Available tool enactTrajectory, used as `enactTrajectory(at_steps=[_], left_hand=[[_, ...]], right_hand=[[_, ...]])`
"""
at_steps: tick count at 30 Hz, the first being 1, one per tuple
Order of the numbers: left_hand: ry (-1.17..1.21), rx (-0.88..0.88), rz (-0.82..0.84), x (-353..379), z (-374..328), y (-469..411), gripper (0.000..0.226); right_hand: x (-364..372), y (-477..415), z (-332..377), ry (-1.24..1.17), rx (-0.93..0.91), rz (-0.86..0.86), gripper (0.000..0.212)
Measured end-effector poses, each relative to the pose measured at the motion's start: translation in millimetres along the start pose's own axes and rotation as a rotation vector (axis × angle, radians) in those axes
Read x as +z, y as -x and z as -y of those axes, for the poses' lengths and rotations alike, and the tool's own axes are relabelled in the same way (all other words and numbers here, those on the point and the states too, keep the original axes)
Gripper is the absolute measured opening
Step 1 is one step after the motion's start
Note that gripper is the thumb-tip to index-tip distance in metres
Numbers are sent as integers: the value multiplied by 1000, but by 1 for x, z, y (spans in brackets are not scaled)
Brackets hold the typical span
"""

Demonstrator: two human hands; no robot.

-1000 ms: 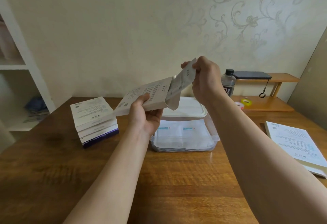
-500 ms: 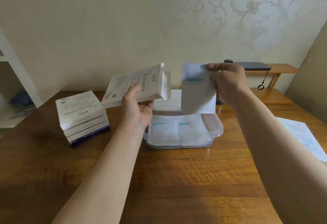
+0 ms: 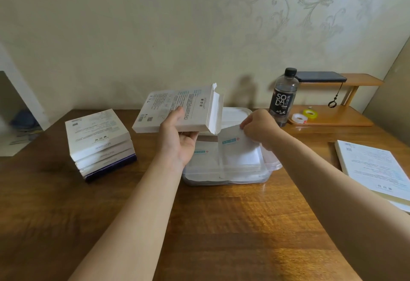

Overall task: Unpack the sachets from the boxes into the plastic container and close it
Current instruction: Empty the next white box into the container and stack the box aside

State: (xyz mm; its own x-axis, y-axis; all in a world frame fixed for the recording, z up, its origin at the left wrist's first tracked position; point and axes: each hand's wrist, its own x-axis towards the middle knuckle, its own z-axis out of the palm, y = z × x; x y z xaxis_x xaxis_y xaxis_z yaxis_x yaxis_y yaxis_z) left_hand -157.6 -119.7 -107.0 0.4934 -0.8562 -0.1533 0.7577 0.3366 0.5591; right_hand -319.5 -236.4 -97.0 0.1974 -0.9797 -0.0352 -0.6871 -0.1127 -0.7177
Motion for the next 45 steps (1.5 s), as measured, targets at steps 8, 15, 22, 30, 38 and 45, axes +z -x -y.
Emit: enactTrajectory(at_steps=[8,15,22,30,38,45], left_hand=[[-6,3,22,-3,0,-2,36],[-14,1,40,-4,1,-1,37],[-19,7,55,-4,1,-1,35],[-26,7,68,-4,1,-2,35],[-25,3,72,-3,1,-1,30],[-37,6,74,-3,1,0,28]], right_hand=[[11,21,0,841,-498,51,27],[9,27,0,953,-384,581,67],[7,25,1,1046,-374,640,60],[7,14,1,1011,-394,607,84],[10,12,-5,1056,-344,700,107],[12,17,-3,1070,-346,690,105]])
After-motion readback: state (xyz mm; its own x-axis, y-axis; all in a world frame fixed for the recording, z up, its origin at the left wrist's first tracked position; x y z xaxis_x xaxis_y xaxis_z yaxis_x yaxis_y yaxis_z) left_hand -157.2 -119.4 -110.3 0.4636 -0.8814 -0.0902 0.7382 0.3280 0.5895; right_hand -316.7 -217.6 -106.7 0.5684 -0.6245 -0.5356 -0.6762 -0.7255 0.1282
